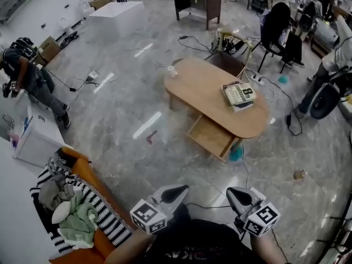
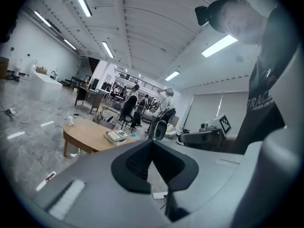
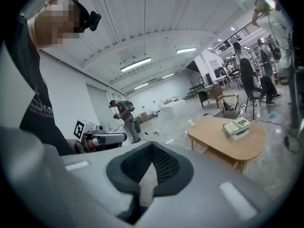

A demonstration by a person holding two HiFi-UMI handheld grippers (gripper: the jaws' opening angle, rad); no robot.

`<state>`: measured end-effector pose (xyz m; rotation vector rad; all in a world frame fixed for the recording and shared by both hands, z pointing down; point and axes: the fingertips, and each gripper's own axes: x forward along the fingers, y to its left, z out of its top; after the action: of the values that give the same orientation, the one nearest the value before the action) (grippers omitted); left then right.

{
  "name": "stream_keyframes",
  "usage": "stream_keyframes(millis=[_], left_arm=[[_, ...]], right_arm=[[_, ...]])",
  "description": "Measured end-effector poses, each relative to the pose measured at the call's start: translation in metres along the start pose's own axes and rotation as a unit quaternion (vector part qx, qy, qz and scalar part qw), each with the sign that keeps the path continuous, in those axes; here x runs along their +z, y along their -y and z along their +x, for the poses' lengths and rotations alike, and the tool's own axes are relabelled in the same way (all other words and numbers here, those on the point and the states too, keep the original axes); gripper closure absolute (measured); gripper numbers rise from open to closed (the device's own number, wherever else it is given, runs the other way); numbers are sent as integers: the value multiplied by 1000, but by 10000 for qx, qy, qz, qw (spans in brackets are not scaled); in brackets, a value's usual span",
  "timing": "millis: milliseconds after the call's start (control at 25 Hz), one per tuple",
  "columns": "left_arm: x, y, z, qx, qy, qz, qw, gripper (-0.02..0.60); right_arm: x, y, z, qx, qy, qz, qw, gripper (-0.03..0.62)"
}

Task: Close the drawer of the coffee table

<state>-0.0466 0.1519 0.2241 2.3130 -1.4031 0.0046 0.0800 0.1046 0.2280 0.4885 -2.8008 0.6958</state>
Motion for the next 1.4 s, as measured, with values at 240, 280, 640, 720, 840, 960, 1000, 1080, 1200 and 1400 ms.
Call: stream_keyframes(millis=[240, 280, 640, 720, 840, 960, 1000, 1080, 1200, 1400], left_arm=[[23, -78, -30, -384, -126, -32, 9992, 583], [26, -90, -35, -414, -145, -30, 9990, 583], [43, -154, -27, -548, -233, 165, 9981, 583], [48, -159, -20, -608, -205, 273, 9976, 583], [54, -167, -9, -638, -198, 352, 9971, 583], [54, -174, 3, -646, -262, 290, 9971, 583], [52, -177, 9, -646, -297, 264, 9971, 583], [52, -183, 23, -639, -367, 246, 9970, 583], [57, -192, 46, -610, -435, 336, 9966, 583], [70, -215, 88, -522, -579, 482, 9958, 583]], right_arm=[[23, -15, 69, -633, -13, 116, 9979, 594], [25, -18, 77, -722, -22, 116, 9973, 592], [36, 2, 96, -1457, 211, 323, 9886, 592], [36, 9, 94, -1596, 265, 358, 9862, 593], [38, 24, 95, -1766, 346, 460, 9826, 594], [42, 36, 100, -1809, 400, 552, 9811, 592], [42, 41, 102, -1809, 401, 574, 9810, 594], [41, 55, 107, -1803, 402, 653, 9806, 594], [40, 80, 114, -1826, 406, 766, 9793, 594], [48, 128, 123, -1946, 448, 782, 9767, 594]])
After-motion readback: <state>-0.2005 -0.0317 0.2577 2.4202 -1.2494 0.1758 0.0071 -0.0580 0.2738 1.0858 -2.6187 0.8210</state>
